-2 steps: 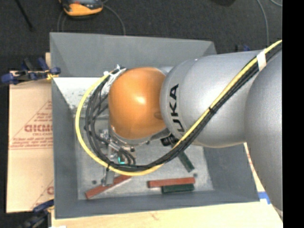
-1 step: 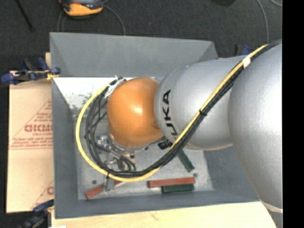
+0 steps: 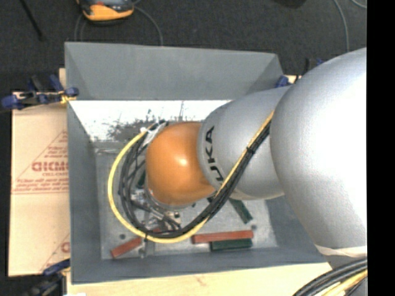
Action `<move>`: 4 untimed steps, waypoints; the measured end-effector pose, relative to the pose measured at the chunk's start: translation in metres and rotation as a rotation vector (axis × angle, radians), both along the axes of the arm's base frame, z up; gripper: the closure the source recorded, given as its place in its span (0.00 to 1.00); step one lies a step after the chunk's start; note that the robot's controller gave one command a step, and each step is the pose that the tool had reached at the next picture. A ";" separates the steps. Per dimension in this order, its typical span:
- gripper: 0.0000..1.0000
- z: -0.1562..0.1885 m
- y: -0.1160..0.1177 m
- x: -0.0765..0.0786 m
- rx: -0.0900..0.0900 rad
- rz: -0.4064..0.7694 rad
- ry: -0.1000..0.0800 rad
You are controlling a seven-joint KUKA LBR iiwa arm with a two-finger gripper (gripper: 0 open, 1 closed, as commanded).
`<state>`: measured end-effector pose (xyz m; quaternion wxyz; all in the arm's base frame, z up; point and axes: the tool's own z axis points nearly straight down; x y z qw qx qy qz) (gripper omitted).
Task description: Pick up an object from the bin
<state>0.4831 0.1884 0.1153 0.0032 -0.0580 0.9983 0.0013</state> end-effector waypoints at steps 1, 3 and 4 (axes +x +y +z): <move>1.00 -0.045 0.002 -0.008 -0.003 0.245 0.003; 0.00 -0.042 0.003 -0.004 0.001 0.241 -0.011; 0.00 -0.040 0.008 -0.004 -0.001 0.326 -0.013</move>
Offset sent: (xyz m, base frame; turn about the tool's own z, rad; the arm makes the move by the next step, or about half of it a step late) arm 0.0000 0.0000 0.0000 0.0000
